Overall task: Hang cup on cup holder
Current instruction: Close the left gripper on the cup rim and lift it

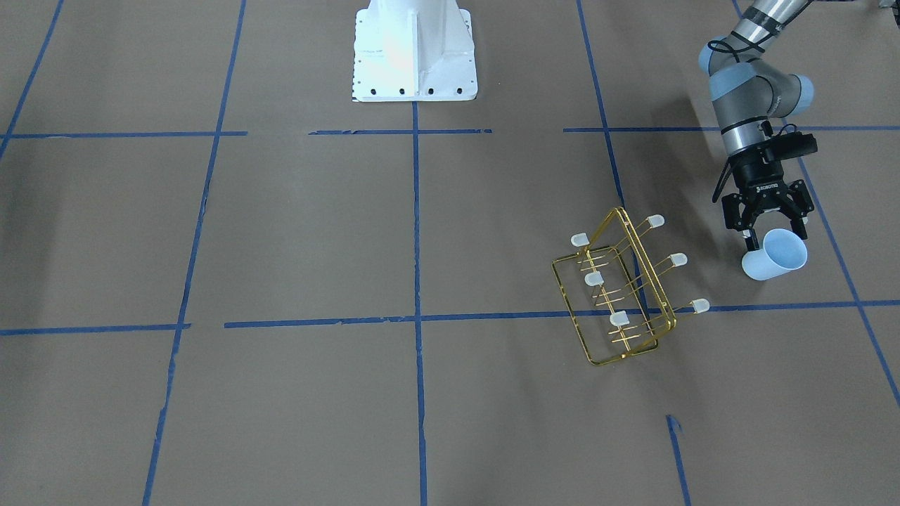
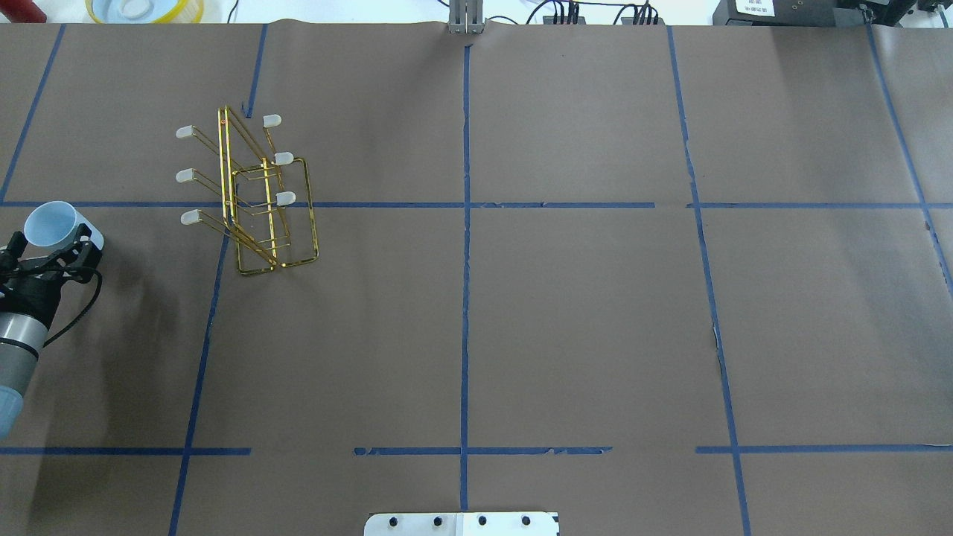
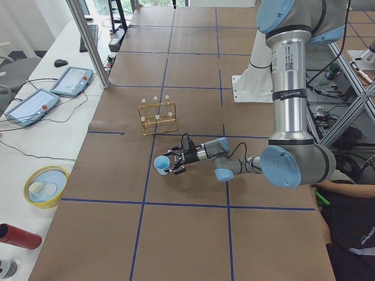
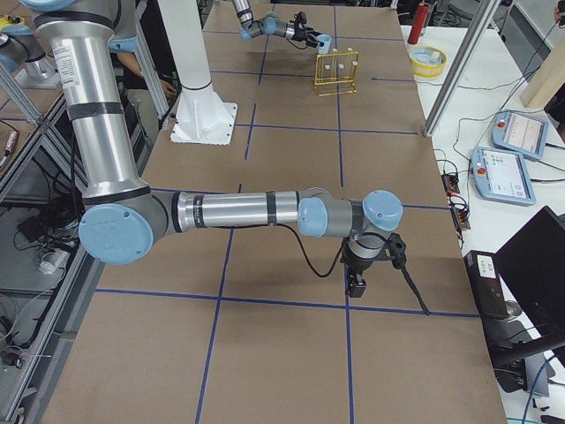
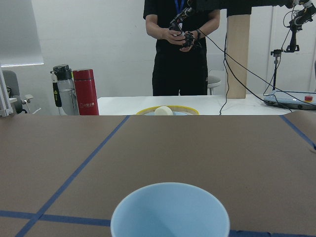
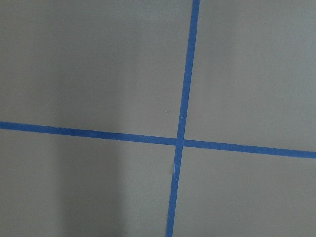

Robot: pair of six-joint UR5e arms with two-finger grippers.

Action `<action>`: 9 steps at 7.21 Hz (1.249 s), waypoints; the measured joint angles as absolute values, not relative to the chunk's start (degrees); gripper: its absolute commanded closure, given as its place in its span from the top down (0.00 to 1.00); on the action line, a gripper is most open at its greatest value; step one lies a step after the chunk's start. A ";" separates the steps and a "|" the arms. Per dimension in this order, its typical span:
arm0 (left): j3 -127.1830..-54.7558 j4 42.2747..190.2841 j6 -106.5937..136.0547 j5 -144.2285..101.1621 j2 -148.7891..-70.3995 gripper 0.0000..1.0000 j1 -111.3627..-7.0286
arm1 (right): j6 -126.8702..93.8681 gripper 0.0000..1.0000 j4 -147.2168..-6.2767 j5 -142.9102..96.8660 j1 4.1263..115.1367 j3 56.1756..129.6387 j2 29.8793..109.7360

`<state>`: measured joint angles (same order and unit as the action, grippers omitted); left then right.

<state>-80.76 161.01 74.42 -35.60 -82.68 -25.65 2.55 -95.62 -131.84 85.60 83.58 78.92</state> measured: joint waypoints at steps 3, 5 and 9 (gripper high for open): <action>-77.47 161.26 73.69 -36.33 -85.94 1.00 -26.97 | 2.55 1.00 -95.63 -131.84 85.60 83.58 78.92; -76.50 161.48 73.66 -36.31 -86.78 1.00 -27.23 | 2.55 1.00 -95.63 -131.84 85.60 83.58 78.93; -72.53 164.21 73.65 -36.30 -88.63 1.00 -27.50 | 2.55 1.00 -95.62 -131.84 85.60 83.56 78.92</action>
<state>-72.53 164.21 73.65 -36.30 -88.63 -27.50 2.55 -95.62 -131.84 85.60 83.56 78.92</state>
